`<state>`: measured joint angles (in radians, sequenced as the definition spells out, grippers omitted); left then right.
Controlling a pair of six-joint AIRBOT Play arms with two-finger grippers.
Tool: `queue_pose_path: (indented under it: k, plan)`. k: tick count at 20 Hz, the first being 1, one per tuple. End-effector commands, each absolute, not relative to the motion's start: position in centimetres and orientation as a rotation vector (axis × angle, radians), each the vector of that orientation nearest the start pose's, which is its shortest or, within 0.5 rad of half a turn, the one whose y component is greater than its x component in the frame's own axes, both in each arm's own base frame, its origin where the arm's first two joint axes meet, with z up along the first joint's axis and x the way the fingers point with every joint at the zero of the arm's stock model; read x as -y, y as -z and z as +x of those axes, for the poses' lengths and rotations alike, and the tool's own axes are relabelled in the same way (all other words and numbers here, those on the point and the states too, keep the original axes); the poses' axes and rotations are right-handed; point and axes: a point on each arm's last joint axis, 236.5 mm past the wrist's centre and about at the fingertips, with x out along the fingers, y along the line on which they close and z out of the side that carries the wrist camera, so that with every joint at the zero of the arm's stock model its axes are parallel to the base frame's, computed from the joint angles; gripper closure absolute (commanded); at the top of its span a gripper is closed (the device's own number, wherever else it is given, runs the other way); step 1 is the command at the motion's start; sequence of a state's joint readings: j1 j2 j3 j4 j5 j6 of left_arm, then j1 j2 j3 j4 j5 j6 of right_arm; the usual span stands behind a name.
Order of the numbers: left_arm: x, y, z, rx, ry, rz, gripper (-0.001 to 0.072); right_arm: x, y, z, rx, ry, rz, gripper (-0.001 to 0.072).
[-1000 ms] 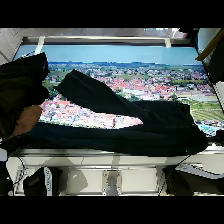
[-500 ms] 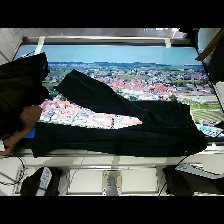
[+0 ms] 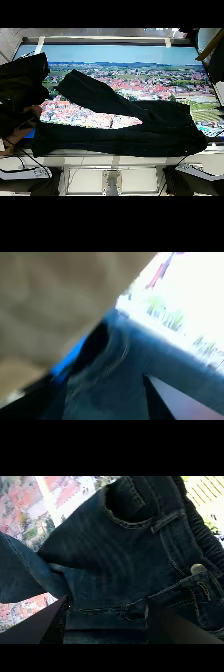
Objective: Fold the clothes and pants, and hang the long-sleeved shirts on hangers.
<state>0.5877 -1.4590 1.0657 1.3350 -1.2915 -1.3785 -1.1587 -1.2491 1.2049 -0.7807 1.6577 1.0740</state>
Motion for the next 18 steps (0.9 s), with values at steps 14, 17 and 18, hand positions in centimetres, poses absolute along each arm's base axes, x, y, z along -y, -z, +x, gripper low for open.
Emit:
queue_pose_path:
  k: [14, 17, 18]
  plan:
    - [-11.6, 8.6, 30.0, -1.63, -0.068, -0.426, 0.0115, 18.3, -12.6, 26.9, -0.875, 0.022, 0.852, 0.02]
    - [-12.1, 8.7, 29.7, -1.639, -0.078, -0.404, 0.0116, 18.3, -12.6, 26.9, -0.875, 0.022, 0.852, 0.02]
    - [-11.9, 8.7, 29.8, -1.64, -0.074, -0.405, 0.0117, 18.3, -12.6, 26.9, -0.875, 0.022, 0.852, 0.02]
